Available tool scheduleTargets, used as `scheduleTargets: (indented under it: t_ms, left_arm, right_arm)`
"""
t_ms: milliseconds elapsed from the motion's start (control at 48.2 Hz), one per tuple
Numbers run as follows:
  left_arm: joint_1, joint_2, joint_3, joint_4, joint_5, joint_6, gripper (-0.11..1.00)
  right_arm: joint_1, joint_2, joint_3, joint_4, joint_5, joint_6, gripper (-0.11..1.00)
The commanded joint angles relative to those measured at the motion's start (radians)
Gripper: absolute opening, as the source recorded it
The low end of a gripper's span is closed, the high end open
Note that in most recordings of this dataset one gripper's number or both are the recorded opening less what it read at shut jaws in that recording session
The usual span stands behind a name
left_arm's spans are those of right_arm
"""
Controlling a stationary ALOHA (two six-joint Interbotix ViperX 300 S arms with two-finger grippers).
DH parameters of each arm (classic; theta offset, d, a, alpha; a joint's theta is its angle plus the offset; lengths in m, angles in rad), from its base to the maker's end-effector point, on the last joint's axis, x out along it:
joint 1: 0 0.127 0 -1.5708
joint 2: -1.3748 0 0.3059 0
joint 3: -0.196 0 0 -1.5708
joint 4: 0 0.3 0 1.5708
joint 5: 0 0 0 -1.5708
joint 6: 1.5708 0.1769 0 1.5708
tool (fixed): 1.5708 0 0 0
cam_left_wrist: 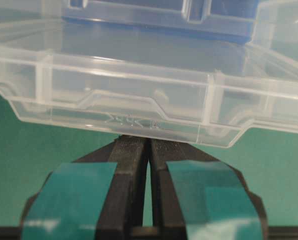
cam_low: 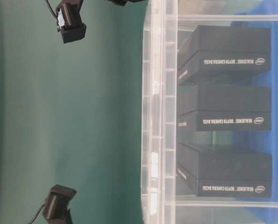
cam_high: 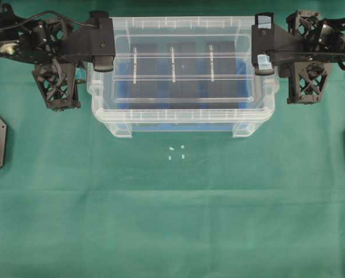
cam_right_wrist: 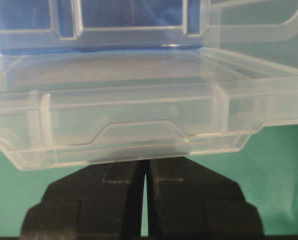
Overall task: Clamp the lid of the box with both arms, then lift and open it.
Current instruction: 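Lift the clamped lid upward off the box with both grippers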
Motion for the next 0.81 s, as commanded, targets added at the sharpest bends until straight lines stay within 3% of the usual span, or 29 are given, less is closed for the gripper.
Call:
scheduleTargets:
  t_ms: [0,788]
  left_arm:
    - [-0.003,-0.031,-0.014,-0.003,-0.008,-0.005,0.01]
    - [-0.012,-0.035,-0.052,-0.003,0.044,-0.012,0.01]
  right_arm:
    - [0.020,-0.009,-0.052,0.008,-0.009,0.005,0.00]
    - [0.025,-0.041,-0.094,0.006,0.051,0.006,0.00]
